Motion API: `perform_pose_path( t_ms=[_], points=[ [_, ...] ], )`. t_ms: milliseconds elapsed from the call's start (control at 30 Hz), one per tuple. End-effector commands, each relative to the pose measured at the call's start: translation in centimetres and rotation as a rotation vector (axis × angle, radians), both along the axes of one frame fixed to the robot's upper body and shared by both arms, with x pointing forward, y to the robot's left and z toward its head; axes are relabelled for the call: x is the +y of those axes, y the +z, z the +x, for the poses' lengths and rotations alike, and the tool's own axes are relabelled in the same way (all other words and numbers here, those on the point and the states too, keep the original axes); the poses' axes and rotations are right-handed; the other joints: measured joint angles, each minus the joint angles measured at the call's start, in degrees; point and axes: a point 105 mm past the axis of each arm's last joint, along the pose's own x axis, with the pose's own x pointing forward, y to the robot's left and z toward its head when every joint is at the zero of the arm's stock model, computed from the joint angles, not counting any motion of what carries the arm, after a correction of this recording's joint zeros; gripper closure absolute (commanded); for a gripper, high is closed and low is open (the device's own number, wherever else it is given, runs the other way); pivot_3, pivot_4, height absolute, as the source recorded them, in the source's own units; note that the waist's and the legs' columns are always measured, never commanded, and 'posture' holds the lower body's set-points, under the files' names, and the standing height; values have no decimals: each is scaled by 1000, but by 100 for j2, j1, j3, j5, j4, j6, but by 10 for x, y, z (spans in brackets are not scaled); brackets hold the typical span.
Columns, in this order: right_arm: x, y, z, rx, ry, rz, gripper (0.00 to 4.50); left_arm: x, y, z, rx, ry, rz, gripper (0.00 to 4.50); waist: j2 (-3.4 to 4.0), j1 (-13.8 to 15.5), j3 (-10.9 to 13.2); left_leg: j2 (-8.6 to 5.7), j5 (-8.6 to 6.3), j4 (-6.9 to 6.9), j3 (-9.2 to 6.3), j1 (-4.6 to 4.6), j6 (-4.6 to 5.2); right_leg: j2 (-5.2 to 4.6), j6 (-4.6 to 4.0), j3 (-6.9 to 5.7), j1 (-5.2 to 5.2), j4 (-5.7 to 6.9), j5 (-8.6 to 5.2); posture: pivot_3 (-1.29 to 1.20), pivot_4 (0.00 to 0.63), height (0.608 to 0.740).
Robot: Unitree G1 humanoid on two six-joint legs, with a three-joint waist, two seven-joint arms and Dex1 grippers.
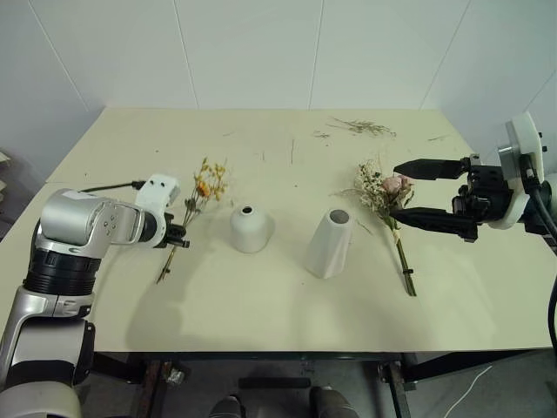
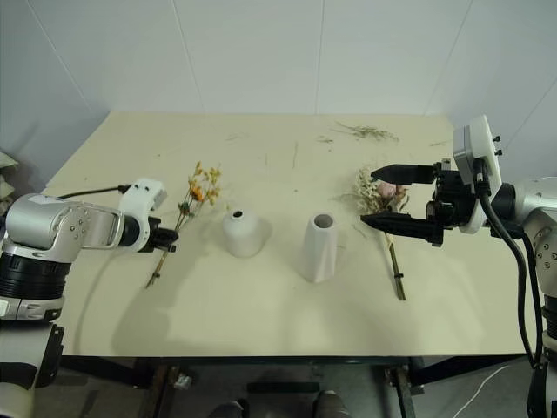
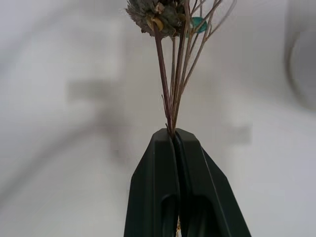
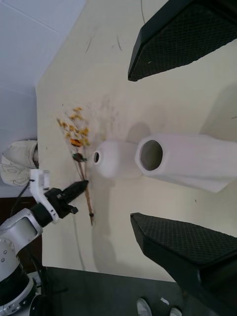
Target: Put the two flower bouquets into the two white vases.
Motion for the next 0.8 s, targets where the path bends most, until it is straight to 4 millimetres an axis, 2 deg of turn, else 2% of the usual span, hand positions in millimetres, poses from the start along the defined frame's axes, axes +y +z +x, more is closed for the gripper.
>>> perform_pose_path(
  t_ms=[33,67,167,233,300,367,467,533,800],
  points=[
    [-4,15,-8,-86,-23,-14,0,8,31,9,-203,-4,13,4468,0,-1,0,0,0,0,0,0,0,0,0,0,0,0,0,0,150,740],
    [-4,15,-8,-87,-25,-14,0,8,35,11,-233,-9,11,4468,0,2,0,0,0,0,0,0,0,0,0,0,0,0,0,0,150,740],
    [-4,14,-10,-90,-30,-14,0,5,70,25,-520,-36,-29,4468,0,37,0,0,0,0,1,0,0,-1,0,0,1,-2,0,0,150,740],
    [-4,14,-12,-95,-35,-16,0,-9,98,27,-753,-138,-104,4468,1,95,0,0,1,2,1,-1,-1,-1,2,0,1,-4,2,0,150,740],
    [-4,14,-13,-101,-40,-18,0,-21,113,24,-894,-232,-163,4468,1,126,0,0,1,4,1,-4,-1,-1,2,-1,1,-9,4,0,150,740],
    [-2,13,-15,-104,-41,-14,0,-28,117,25,-945,-281,-224,4468,1,132,-1,-1,1,3,3,-5,-1,-2,4,0,4,-18,7,0,150,740],
    [0,11,-17,-107,-41,-13,0,-37,126,26,-993,-343,-437,4468,1,134,-1,-2,0,4,3,-5,1,-3,12,0,11,-26,12,0,150,740],
    [2,10,-20,-109,-42,-9,0,-49,140,8,-1142,-517,-522,4468,1,133,-1,-2,-1,5,3,-5,3,-3,15,0,14,-32,14,0,150,740],
    [5,7,-26,-111,-55,-3,0,-69,130,1,-1118,-741,-718,4468,1,115,-1,-1,-3,8,3,-5,8,-1,17,0,15,-34,16,0,150,740]
  ],
)
